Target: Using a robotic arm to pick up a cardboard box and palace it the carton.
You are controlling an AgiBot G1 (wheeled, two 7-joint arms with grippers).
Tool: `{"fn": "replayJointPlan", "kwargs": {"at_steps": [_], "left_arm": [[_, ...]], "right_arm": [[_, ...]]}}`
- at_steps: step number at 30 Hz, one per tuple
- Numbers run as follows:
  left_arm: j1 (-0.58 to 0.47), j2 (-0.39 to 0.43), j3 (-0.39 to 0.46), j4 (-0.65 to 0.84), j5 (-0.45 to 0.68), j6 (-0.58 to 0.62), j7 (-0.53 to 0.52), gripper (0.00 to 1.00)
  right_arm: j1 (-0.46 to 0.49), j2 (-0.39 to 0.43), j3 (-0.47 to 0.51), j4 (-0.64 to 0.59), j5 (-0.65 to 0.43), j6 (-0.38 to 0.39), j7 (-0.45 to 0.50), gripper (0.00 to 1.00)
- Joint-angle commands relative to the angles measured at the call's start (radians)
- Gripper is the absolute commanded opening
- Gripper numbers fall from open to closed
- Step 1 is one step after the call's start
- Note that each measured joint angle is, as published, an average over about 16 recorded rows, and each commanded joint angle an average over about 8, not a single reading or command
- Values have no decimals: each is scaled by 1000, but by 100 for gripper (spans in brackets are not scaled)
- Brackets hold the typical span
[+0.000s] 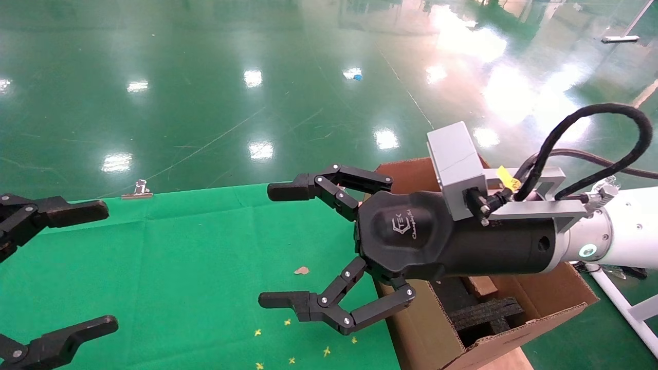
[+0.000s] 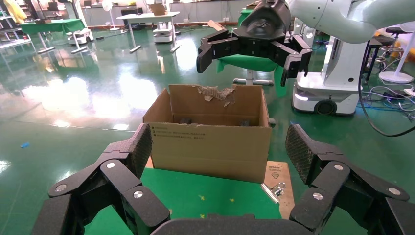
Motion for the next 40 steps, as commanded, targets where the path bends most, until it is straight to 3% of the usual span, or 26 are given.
{"fn": "replayJointPlan", "kwargs": {"at_steps": [1, 40], "left_arm": [[0, 0, 0, 0, 0, 0, 0, 100], [0, 0, 0, 0, 0, 0, 0, 100]], "right_arm": [[1, 0, -2, -2, -1, 1, 0, 100], [6, -2, -11, -8, -2, 2, 2, 100]]}}
